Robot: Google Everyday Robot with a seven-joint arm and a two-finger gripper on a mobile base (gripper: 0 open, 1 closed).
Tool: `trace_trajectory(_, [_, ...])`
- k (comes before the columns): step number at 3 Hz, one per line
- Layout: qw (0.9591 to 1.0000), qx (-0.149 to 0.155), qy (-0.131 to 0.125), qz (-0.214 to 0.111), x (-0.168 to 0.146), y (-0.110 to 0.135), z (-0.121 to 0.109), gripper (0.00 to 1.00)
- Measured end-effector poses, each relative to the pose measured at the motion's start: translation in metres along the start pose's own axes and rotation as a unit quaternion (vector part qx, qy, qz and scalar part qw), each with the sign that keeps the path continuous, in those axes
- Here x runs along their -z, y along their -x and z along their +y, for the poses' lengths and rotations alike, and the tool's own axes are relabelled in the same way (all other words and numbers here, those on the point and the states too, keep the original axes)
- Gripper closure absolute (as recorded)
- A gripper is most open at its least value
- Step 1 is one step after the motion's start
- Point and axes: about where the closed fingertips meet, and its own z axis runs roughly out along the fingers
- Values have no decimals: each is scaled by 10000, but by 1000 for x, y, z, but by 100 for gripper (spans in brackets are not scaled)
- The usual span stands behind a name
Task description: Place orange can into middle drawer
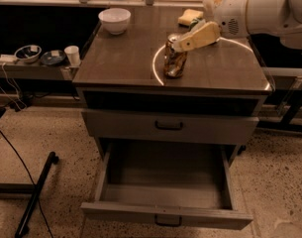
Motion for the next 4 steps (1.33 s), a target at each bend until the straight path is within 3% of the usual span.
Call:
trace_trajectory(2, [9973,-534,489,-103,-50,-9,1,0])
trace_trajectory(4, [9944,-935,483,85,-66,-43,-7,0])
